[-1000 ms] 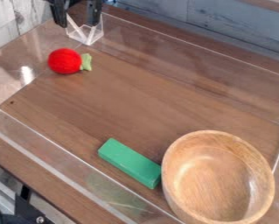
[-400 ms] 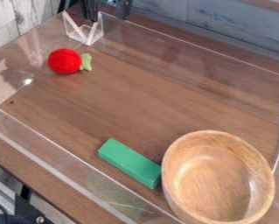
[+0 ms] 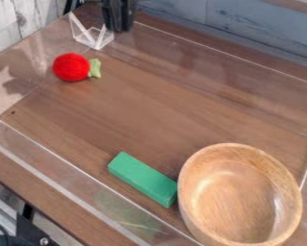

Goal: Move the red object to the left side of the table

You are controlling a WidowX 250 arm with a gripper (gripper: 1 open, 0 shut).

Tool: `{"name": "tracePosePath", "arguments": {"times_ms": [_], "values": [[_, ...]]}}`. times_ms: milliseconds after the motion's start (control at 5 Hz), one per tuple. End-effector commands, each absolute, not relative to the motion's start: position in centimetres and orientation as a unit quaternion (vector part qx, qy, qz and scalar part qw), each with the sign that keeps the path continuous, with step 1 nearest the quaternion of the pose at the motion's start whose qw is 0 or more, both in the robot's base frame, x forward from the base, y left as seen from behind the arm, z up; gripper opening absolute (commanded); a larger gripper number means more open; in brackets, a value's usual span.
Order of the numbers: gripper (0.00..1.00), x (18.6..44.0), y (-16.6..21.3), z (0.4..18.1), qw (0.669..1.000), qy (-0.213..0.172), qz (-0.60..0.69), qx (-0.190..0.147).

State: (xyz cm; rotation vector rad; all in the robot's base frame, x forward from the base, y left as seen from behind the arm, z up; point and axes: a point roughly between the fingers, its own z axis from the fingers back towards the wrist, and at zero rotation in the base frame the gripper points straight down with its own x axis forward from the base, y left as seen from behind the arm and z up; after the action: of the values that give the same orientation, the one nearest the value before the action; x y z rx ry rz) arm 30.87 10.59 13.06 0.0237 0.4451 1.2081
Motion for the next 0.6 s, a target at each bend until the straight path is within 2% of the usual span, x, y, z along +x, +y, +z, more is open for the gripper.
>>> {"name": "tracePosePath", "arguments": {"times_ms": [0, 200, 400], "values": [[1.00, 30.6, 10.4, 13.8, 0.796, 0.188, 0.575, 0.009], [1.00, 30.3, 9.9, 12.8, 0.800, 0.187, 0.571, 0.015], [1.00, 29.8, 9.2, 12.6, 0.805, 0.168, 0.567, 0.029]]}}
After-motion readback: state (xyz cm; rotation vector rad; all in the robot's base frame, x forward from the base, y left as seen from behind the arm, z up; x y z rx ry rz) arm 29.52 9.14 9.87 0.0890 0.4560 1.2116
